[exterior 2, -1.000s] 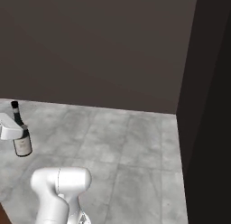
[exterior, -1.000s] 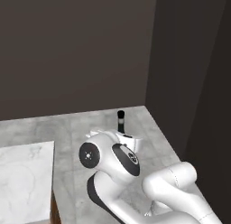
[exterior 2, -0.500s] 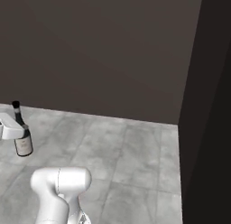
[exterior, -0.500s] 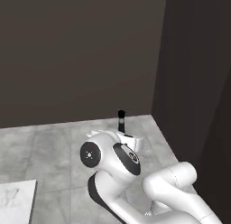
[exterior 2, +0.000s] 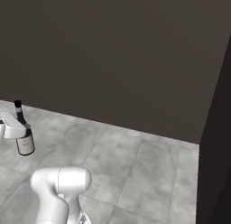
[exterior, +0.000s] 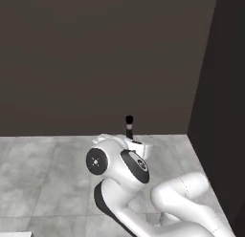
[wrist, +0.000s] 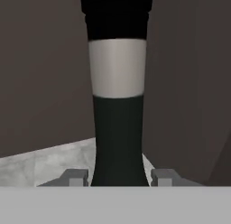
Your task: There is a wine glass and glass cup on the dining counter. Place the wine bottle next to the wine glass and the juice bottle next to the glass cup.
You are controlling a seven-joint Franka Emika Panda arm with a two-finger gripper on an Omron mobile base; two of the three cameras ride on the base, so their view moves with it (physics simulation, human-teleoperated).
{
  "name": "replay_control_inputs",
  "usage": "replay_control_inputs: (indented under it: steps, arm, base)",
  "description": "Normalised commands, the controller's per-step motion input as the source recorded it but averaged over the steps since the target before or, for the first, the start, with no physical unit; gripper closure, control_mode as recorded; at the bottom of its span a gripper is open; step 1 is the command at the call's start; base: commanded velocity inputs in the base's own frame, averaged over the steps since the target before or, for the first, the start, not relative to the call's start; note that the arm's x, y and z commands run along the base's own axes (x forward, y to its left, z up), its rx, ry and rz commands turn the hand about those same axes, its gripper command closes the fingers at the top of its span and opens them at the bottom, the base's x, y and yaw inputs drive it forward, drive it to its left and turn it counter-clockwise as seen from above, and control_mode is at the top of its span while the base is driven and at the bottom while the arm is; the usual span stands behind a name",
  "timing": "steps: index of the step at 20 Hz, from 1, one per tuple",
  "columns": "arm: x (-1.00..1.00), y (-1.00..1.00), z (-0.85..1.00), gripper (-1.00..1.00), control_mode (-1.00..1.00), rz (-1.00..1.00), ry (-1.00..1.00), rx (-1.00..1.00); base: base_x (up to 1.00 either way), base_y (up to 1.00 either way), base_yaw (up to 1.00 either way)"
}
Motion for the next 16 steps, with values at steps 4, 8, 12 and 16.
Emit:
replay_control_inputs:
  steps: [4, 8, 12, 16]
  arm:
    - [0.00, 0.00, 0.00, 1.00, 1.00, 0.00, 0.00, 0.00]
    - [0.00, 0.00, 0.00, 1.00, 1.00, 0.00, 0.00, 0.00]
    - [0.00, 0.00, 0.00, 1.00, 1.00, 0.00, 0.00, 0.00]
    - [0.00, 0.00, 0.00, 1.00, 1.00, 0.00, 0.00, 0.00]
  base:
    - [0.69, -0.19, 0.41]
    - [0.67, -0.14, 0.47]
    - [0.65, -0.11, 0.51]
    - [0.65, -0.09, 0.53]
